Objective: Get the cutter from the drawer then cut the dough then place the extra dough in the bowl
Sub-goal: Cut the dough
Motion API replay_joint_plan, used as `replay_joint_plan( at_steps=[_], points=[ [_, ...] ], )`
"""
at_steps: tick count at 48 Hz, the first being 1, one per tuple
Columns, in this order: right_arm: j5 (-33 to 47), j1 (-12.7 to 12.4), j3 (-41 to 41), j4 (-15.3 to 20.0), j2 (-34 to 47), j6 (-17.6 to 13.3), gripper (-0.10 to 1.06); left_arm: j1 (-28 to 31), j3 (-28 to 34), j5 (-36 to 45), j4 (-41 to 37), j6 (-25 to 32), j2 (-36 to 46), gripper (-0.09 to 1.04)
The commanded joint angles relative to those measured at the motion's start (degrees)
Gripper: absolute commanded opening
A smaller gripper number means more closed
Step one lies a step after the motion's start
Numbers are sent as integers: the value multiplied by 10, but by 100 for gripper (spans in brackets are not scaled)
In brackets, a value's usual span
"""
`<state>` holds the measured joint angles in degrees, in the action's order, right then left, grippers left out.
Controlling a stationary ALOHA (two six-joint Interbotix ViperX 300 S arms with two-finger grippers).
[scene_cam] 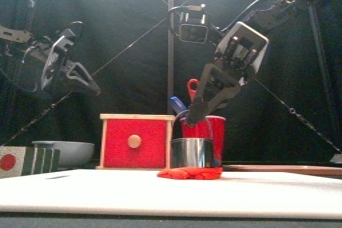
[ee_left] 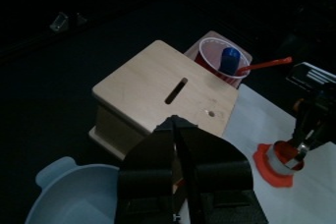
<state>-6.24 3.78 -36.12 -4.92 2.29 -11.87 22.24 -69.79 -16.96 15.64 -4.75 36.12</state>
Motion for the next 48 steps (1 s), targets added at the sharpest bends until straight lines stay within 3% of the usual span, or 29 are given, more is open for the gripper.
replay_joint_plan(
  at_steps=[1, 15, 27, 35, 40, 48],
  points=[
    [1, 2, 11, 2, -11, 0, 66, -1, 7, -3, -2, 0, 1, 38],
    [0, 6, 16, 2, -19, 3, 88, -2, 7, -3, -1, 2, 0, 38],
    [0, 11, 11, -17, -69, 7, 89, -10, 7, -4, -11, 5, 1, 38],
    [9, 8, -31, -40, -142, 3, 89, -62, 8, -7, -53, 6, 1, 40],
    [55, 7, -76, -35, -180, 1, 89, -111, 7, -25, -102, 6, 1, 43],
    [182, 6, -158, -4, -200, 1, 89, -169, -4, -100, -157, 4, -4, 57]
  ],
)
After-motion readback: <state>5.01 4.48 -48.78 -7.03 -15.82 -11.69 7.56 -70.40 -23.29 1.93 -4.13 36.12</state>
